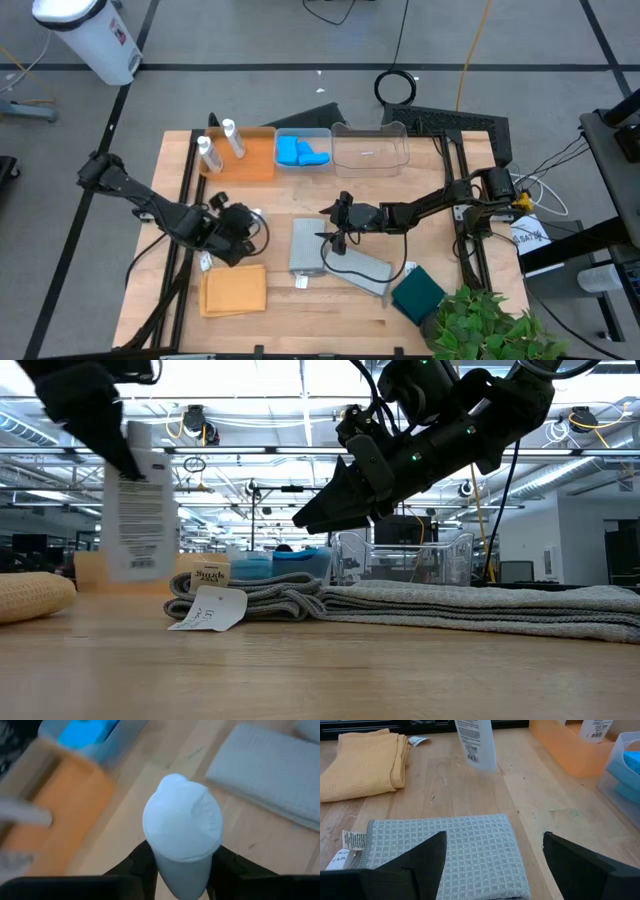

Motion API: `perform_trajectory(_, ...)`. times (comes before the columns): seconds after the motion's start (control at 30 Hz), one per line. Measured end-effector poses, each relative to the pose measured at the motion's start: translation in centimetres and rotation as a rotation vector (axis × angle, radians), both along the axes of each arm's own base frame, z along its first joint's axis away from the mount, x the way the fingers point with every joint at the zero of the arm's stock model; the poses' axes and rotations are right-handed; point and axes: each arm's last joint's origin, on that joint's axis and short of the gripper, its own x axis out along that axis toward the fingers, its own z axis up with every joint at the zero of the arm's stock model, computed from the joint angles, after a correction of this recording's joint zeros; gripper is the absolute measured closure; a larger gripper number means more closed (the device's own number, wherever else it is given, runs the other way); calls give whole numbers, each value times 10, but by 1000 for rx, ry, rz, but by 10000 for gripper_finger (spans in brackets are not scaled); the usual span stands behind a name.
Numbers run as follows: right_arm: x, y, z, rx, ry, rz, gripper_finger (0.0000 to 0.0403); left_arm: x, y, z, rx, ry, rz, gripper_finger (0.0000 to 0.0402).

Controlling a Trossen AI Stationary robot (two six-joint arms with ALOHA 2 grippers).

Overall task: Pick & Place Kitchen Items
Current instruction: Put the white plastic restorer bottle into the orange bin

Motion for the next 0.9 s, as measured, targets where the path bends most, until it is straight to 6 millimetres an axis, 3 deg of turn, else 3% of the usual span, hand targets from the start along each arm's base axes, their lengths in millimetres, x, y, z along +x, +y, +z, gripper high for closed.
perform_trajectory(0.2, 1, 0, 1, 1, -14, -1, 108, 30, 14, 5, -4, -52, -154, 289)
perform_trajectory(0.5, 1, 0, 1, 1, -15, -1, 108, 56, 52, 7, -112, -55, -354, 286)
perform_trajectory(0.9, 1, -1, 3, 2, -33, -1, 108, 81, 80, -9, -131, -46, -404, 285)
